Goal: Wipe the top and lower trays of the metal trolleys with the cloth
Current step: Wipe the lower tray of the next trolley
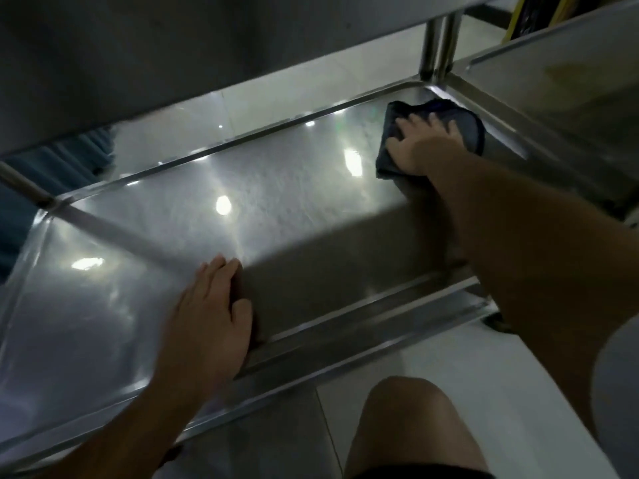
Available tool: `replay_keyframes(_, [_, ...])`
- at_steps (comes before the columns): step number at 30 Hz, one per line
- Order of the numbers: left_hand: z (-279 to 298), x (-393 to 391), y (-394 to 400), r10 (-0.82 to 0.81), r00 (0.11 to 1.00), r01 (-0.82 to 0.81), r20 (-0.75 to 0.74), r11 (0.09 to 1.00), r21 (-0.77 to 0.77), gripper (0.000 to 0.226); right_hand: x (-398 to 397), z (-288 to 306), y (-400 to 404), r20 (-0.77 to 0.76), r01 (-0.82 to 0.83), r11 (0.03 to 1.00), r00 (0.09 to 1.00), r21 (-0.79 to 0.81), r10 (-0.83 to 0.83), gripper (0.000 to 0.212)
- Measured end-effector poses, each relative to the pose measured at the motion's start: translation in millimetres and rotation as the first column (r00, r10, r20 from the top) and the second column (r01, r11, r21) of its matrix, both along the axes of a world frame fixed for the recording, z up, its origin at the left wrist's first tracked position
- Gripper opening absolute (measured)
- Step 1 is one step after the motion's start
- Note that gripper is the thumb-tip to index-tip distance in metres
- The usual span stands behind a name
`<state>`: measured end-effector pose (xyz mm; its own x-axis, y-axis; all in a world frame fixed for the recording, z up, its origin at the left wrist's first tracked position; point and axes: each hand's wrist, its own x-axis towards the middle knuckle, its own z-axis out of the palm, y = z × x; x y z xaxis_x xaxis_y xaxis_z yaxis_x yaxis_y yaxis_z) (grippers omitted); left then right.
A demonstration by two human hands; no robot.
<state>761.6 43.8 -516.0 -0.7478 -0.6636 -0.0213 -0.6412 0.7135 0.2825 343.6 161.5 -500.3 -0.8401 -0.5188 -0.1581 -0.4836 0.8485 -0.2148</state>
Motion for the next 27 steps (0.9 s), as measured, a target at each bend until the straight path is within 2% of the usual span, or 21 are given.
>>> replay_keyframes(10, [1.3,-2.4,3.7,0.009,1.000,-0.009,-0.007,1.000,0.017,0.058,-0.7,-13.1,125.5,-0.027,0.006,0.999,1.000,0.050,-0.004,0.069])
replay_keyframes(13, [0.9,-3.4,4.6,0.007,1.000,-0.007,0.007,1.000,0.015,0.060,33.1,-16.7,149.7,0.028,0.090,0.995,0.995,0.054,-0.091,0.074])
replay_keyframes(16, [1.1,-3.8,5.8,0.003,1.000,-0.003,0.009,1.000,0.001,0.059,90.9,-15.0,143.8,-0.016,0.219,0.975,0.976,0.037,-0.218,0.075])
replay_keyframes(18, [1.8,-4.5,6.3,0.003,1.000,-0.003,0.012,1.000,-0.003,0.059,137.1,-8.7,127.1,-0.044,0.223,0.974,0.974,0.027,-0.222,0.076])
replay_keyframes(20, [3.0,-4.7,7.8,0.000,1.000,0.000,0.008,1.000,0.002,0.059,180.7,-4.6,103.1,-0.040,0.100,0.995,0.994,0.002,-0.100,0.076])
replay_keyframes(22, [1.8,-3.6,7.0,-0.006,1.000,0.006,0.005,1.000,0.003,0.060,217.0,-4.5,68.0,-0.027,-0.150,0.988,0.988,-0.018,0.150,0.075])
replay_keyframes(25, [0.9,-1.8,3.9,-0.020,1.000,0.020,0.001,1.000,-0.001,0.063,253.7,-8.3,23.0,0.032,-0.476,0.877,0.878,-0.069,0.478,0.067])
replay_keyframes(27, [1.4,-1.2,2.6,-0.019,1.000,0.019,-0.013,1.000,0.006,0.073,254.1,-11.1,12.0,0.042,-0.533,0.842,0.842,-0.080,0.537,0.061])
